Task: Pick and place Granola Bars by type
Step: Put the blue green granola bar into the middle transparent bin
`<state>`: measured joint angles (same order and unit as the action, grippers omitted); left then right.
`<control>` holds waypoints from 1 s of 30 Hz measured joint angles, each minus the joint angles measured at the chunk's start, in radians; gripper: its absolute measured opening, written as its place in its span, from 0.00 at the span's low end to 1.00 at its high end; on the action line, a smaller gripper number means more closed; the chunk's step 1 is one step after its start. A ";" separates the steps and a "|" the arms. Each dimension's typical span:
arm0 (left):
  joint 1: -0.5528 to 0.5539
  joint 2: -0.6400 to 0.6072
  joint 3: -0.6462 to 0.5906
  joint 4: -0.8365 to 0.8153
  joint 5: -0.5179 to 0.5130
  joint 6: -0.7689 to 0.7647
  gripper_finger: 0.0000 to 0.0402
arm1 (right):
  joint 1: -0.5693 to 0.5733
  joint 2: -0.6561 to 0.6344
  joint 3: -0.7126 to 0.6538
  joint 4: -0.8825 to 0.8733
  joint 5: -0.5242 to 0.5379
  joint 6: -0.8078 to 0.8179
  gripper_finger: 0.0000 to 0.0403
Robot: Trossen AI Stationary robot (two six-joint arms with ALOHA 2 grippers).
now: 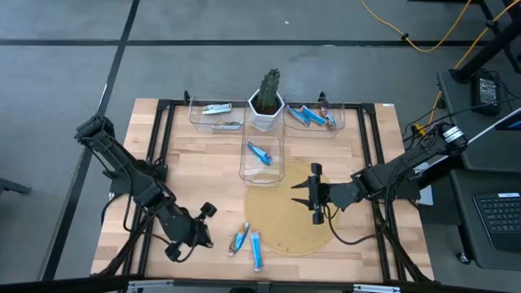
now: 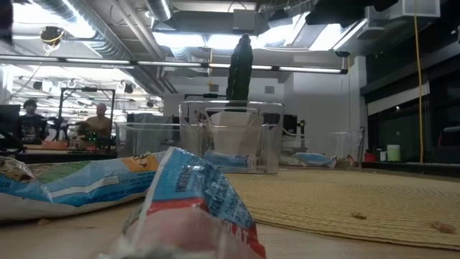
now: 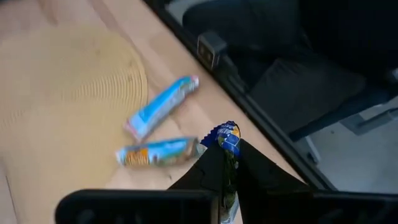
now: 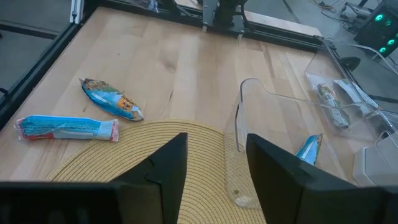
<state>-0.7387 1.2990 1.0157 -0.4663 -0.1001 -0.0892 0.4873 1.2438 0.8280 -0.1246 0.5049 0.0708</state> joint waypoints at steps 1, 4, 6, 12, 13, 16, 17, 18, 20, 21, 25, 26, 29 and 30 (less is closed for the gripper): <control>0.000 -0.002 0.000 0.017 0.000 0.020 0.03 | 0.000 0.000 0.000 0.000 0.000 0.000 0.42; 0.003 -0.012 0.000 0.068 -0.029 0.078 0.03 | 0.000 0.000 0.000 0.000 0.000 0.000 0.42; 0.008 -0.018 0.014 0.068 -0.075 0.119 0.03 | 0.000 0.000 0.000 0.000 0.000 0.000 0.42; 0.029 -0.019 0.134 0.052 -0.404 0.208 0.04 | 0.000 0.000 0.000 0.000 0.000 0.000 0.42; 0.034 -0.019 0.156 0.051 -0.486 0.215 0.04 | 0.000 0.000 0.000 0.000 0.000 0.000 0.42; 0.055 -0.019 0.224 0.041 -0.701 0.218 0.04 | 0.000 0.000 0.000 0.000 0.000 0.000 0.42; 0.064 -0.019 0.244 0.031 -0.753 0.218 0.04 | 0.000 0.000 0.000 0.000 0.000 0.000 0.42; 0.074 -0.019 0.265 0.017 -0.794 0.218 0.04 | 0.000 0.000 0.000 0.000 0.000 0.000 0.42; 0.096 -0.019 0.302 -0.004 -0.845 0.217 0.04 | 0.000 0.000 0.000 0.000 0.000 0.000 0.42; 0.109 -0.020 0.315 -0.007 -0.861 0.218 0.04 | 0.000 0.000 0.000 0.000 0.000 0.000 0.42; 0.167 -0.020 0.341 -0.010 -0.882 0.217 0.04 | 0.000 0.000 0.000 0.000 0.000 0.000 0.42; 0.182 -0.020 0.343 -0.009 -0.880 0.217 0.04 | 0.000 0.000 0.000 0.000 0.000 0.000 0.42; 0.228 -0.019 0.343 -0.023 -0.876 0.217 0.04 | 0.000 0.000 0.000 0.000 0.000 -0.001 0.42; 0.245 -0.019 0.343 -0.029 -0.875 0.216 0.04 | 0.000 0.000 0.000 0.000 0.000 -0.001 0.42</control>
<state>-0.4938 1.2797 1.3582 -0.4949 -0.9752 0.1272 0.4873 1.2438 0.8280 -0.1246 0.5049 0.0700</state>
